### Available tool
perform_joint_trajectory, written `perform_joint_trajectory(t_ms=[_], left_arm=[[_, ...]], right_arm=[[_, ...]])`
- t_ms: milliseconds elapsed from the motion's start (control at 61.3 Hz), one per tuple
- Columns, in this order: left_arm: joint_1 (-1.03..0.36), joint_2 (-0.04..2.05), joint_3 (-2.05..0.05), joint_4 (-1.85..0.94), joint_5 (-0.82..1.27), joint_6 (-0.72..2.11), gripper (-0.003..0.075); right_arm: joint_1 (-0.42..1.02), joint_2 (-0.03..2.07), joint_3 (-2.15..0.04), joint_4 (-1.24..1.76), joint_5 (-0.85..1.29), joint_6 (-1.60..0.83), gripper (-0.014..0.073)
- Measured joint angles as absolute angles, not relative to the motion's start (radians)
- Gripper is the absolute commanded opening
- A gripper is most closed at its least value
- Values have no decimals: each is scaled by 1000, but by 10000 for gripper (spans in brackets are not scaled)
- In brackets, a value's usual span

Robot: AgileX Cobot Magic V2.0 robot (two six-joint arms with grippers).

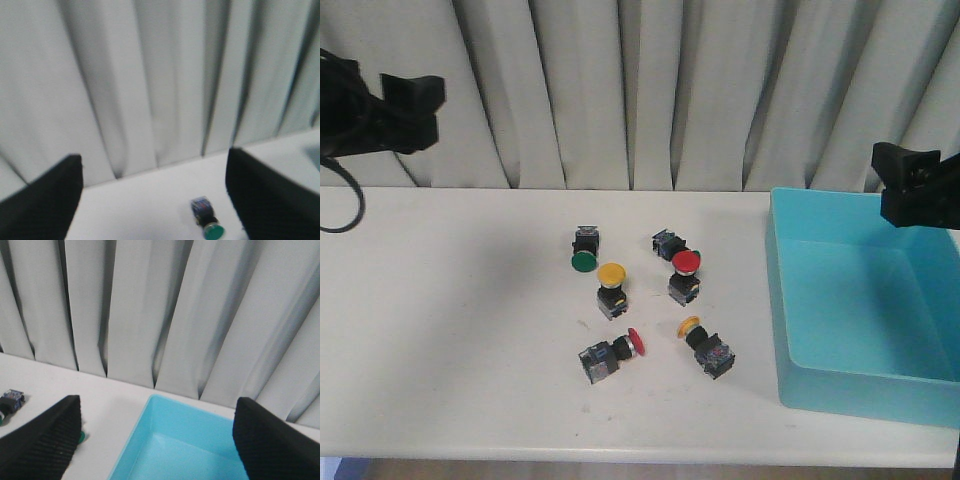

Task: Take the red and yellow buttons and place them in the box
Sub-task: 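Reach the left gripper down to the red-capped button near the center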

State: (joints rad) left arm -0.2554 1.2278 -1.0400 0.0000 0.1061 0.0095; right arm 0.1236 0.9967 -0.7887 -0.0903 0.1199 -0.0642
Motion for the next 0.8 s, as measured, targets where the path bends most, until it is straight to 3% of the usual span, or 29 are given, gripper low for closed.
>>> perform_joint_trajectory(t_ms=[147,375,668,799], left_arm=[[-371,1346,-1144,-38,141,9,616],[-518,1685,-1503,-80,339,10,601],[-579,2166,-2031,-84,634,11,589],[-579,2298,-2147,-84,696,-10,586]], right_arm=[[124,997,-789,-70,183,-64,582],[124,997,-789,-65,239,-54,582],[124,997,-789,-63,248,13,582],[124,1016,-789,-63,255,30,582]])
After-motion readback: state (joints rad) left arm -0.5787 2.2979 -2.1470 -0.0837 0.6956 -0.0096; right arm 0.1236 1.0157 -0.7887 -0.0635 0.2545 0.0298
